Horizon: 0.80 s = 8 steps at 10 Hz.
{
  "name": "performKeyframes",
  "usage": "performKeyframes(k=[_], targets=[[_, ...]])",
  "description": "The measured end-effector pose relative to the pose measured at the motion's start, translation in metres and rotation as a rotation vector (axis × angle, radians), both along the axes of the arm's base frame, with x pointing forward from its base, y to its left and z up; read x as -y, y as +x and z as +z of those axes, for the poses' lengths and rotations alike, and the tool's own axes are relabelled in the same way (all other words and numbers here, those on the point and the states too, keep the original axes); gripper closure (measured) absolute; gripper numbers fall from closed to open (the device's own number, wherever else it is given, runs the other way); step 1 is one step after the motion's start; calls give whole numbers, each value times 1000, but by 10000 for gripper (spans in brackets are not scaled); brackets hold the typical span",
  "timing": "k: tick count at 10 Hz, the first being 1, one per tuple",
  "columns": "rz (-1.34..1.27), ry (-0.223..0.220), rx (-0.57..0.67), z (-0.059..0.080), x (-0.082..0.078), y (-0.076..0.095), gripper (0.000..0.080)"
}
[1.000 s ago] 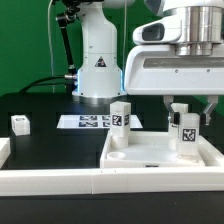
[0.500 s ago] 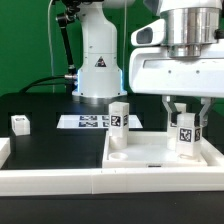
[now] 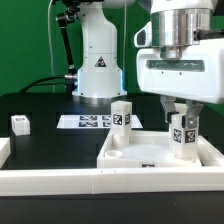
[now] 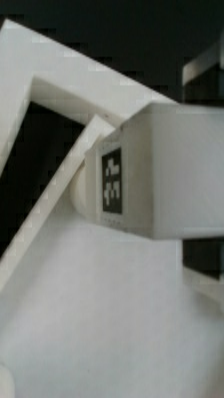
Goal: Assemble square table
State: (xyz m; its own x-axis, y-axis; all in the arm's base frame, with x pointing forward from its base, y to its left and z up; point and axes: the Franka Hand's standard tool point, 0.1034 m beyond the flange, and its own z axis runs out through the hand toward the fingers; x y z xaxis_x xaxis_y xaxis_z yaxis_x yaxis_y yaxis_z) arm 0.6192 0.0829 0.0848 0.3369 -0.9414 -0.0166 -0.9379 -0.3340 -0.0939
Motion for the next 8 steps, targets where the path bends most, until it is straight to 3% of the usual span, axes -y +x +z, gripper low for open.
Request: performKeyframes(k=[3, 6, 8], targets=[[-171, 27, -9, 0, -1, 0, 505], [-67, 9, -3, -1, -7, -1, 178], [148, -10, 20, 0, -10, 1, 156]])
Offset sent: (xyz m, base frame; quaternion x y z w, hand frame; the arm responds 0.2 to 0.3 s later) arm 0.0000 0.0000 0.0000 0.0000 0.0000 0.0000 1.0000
